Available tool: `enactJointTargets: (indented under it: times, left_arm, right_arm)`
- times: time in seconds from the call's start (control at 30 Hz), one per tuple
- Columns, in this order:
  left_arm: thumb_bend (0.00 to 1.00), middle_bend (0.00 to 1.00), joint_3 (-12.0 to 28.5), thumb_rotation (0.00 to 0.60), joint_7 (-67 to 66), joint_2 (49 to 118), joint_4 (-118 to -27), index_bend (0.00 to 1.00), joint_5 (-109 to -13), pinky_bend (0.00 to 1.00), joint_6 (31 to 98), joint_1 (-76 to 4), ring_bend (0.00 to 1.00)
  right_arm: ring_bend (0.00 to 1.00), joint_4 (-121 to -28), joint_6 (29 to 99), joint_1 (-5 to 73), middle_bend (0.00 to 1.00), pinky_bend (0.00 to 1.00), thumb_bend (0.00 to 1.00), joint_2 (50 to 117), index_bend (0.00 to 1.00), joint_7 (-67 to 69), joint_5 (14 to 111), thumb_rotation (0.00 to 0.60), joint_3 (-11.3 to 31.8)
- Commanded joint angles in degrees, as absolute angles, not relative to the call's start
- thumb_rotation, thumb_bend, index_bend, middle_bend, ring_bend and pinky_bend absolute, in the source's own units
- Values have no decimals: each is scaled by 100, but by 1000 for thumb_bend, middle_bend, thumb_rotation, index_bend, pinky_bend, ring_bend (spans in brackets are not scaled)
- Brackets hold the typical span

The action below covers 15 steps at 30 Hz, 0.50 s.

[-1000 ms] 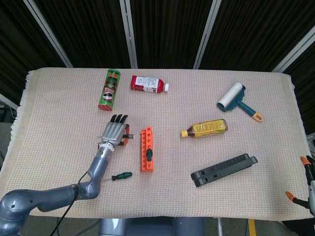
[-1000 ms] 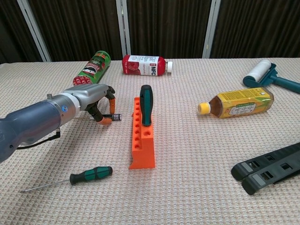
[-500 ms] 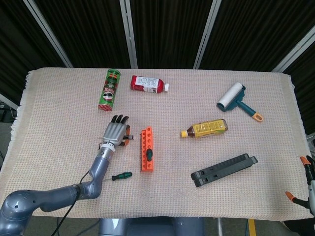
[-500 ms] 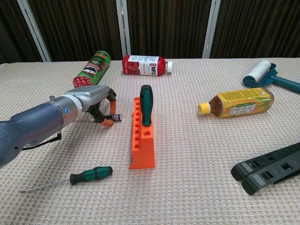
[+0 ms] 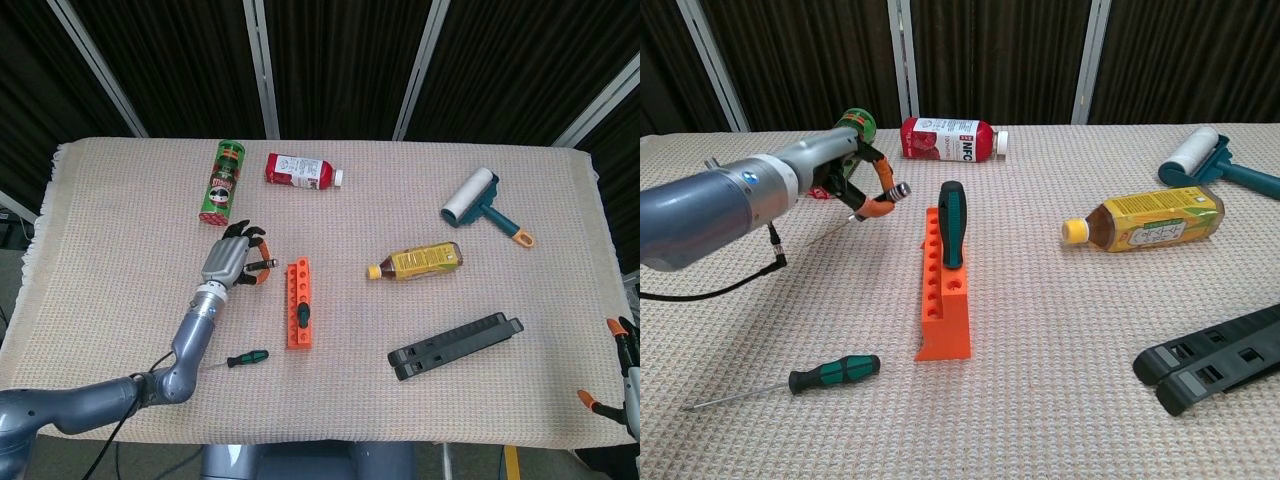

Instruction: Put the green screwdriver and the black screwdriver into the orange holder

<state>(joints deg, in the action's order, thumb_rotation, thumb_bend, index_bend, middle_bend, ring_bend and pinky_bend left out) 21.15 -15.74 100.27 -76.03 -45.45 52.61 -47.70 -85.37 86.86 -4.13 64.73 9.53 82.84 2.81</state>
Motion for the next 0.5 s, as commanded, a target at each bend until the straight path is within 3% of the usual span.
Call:
enactJointTargets:
  times: [0.03,0.23,0.5]
  left_arm:
    - [370,182,2526,600,-799,9477,-8318,659,-4583,0,5168,-4465,0]
    - [370,193,2965,600,669,8982,-8992,674,-4698,0,4727,-4102,1]
    - [373,194,3215,600,2281,8989,-9138,680,-5298,0,4284,-3906,1]
  right_arm:
    - [0,-8526,8703,-429,0,0,0,6473,0,965,8280,600,278]
    - [0,-8532,8712,-421,0,0,0,6481,0,964,8318,600,272]
    - [0,-8547,8735,-434,0,0,0,6478,0,956,8326,600,268]
